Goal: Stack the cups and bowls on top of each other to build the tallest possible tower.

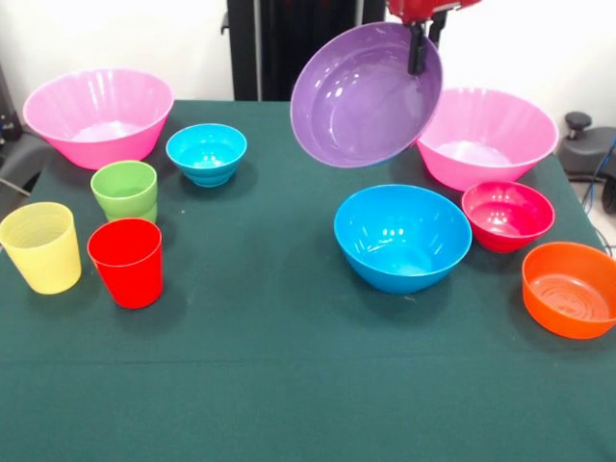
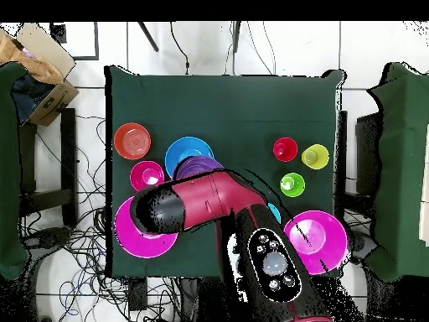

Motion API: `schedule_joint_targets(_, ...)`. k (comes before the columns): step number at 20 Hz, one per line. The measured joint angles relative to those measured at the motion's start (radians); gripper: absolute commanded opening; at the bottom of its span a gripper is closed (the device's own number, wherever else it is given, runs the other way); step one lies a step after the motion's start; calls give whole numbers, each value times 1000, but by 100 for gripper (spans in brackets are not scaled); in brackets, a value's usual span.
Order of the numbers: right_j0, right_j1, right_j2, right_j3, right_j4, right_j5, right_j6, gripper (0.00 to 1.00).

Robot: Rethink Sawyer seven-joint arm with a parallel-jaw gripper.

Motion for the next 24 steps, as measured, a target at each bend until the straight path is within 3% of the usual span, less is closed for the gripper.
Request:
schedule_joint_targets(12,-20,-5,11,-7,1,42,0,0)
schedule_joint_targets(24,-78,-87,73,-2,33,53,0,0)
